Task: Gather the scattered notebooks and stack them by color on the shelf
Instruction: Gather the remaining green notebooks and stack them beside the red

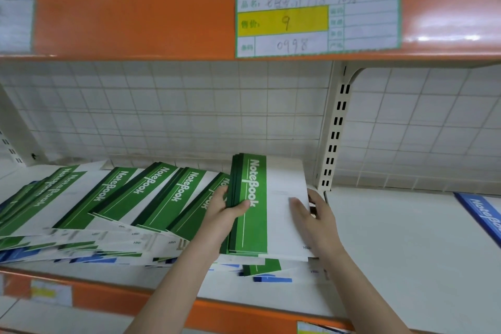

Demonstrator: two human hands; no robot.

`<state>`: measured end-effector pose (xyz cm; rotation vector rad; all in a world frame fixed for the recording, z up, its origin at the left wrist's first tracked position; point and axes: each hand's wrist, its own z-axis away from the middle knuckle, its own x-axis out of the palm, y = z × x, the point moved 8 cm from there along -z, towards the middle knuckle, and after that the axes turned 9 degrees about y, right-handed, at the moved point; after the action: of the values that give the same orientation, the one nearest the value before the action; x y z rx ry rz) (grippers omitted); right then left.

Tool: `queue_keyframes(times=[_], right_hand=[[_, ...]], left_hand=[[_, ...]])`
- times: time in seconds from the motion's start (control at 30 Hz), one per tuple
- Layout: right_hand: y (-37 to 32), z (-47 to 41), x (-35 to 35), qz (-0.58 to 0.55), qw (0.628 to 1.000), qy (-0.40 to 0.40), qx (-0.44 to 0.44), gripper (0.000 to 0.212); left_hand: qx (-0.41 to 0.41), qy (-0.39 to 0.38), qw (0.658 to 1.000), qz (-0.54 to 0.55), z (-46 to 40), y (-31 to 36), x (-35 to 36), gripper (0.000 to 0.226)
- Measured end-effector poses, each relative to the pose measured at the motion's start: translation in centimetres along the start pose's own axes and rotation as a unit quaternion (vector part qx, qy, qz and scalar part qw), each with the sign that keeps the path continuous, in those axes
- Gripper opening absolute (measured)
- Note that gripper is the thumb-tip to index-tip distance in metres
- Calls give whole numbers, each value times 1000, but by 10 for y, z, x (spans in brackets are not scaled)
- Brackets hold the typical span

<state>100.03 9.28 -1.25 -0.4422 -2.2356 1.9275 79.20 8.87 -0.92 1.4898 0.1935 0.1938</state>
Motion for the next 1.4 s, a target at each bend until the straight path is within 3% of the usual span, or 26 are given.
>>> queue_keyframes(times=[0.13,0.23,0.3,0.37,0.53,0.8,0.93,1.03,1.1,1.23,1.4], right_hand=[[-10,2,14,-85,992,-83,33,10],[-35,2,19,-143,984,-102,-11,23],[-50,1,24,-170,979,-110,-38,15],[-61,5,30,-185,974,-111,-65,24],[-60,12,46,-170,976,-111,-72,28],[-34,22,60,-140,977,-158,-33,21],[-39,15,51,-73,990,-105,-65,12],[-39,9,43,3,995,-52,-80,23],[-31,7,36,42,998,-20,-43,32],[-15,9,23,70,996,-16,47,23],[-8,21,7,105,988,-68,93,12]], left_hand=[[97,-35,995,4,6,21,0,51],[157,-46,986,4,10,37,-4,55],[206,-42,978,-3,12,53,-8,46],[218,-11,976,6,11,64,-15,35],[162,68,983,54,5,50,-23,24],[139,86,986,23,2,19,-21,28],[156,65,985,-17,2,29,-17,28],[172,48,982,-61,1,37,-13,23],[169,69,979,-95,2,38,-12,21],[68,51,987,-135,5,19,-5,52],[-11,-6,986,-167,10,2,5,54]])
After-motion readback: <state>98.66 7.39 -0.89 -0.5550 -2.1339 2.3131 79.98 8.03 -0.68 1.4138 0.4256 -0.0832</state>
